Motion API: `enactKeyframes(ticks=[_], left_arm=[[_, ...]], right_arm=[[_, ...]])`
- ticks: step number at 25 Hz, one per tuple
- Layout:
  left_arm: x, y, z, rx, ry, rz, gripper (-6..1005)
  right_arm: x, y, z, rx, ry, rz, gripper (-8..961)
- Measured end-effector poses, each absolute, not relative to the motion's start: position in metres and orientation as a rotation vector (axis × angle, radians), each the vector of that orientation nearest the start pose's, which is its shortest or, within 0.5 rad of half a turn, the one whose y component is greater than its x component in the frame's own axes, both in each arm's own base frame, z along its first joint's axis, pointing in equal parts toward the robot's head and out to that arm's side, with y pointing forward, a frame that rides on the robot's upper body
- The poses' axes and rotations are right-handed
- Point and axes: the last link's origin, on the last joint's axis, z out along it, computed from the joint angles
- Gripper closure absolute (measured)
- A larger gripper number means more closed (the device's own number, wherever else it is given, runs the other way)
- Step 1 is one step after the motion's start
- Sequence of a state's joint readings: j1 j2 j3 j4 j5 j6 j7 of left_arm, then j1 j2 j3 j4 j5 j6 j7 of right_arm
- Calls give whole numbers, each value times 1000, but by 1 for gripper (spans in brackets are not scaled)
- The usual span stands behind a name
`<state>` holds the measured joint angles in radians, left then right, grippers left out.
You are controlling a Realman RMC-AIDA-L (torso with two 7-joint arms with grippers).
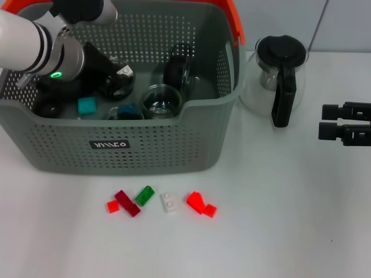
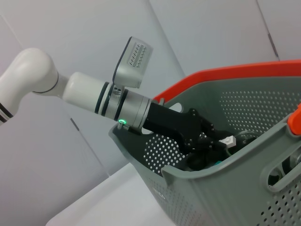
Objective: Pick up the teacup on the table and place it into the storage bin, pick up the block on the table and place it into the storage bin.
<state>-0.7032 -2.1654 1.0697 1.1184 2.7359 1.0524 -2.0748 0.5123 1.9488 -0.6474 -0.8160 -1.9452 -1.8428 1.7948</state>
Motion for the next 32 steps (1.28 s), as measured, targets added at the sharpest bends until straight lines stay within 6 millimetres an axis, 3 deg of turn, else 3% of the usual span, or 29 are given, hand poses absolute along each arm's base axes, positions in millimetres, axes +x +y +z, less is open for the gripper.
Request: enactKeyframes(ticks=[7, 13, 18, 26, 32], left_arm=[[-200, 428, 18, -2371, -467, 280, 771], [-183, 418, 44, -2345, -491, 47, 512], [-164, 386, 87, -2382, -556, -300, 309], [-176, 338, 87, -2616, -520, -542, 138], [-190, 310, 76, -2812, -480, -534, 138]], right_arm=[[253, 323, 84, -2769, 920, 804, 131], [253, 323, 84, -2768, 920, 802, 132], [254, 323, 84, -2769, 921, 801, 132], [253, 323, 84, -2768, 920, 804, 132], [253, 323, 85, -2769, 917, 803, 132]])
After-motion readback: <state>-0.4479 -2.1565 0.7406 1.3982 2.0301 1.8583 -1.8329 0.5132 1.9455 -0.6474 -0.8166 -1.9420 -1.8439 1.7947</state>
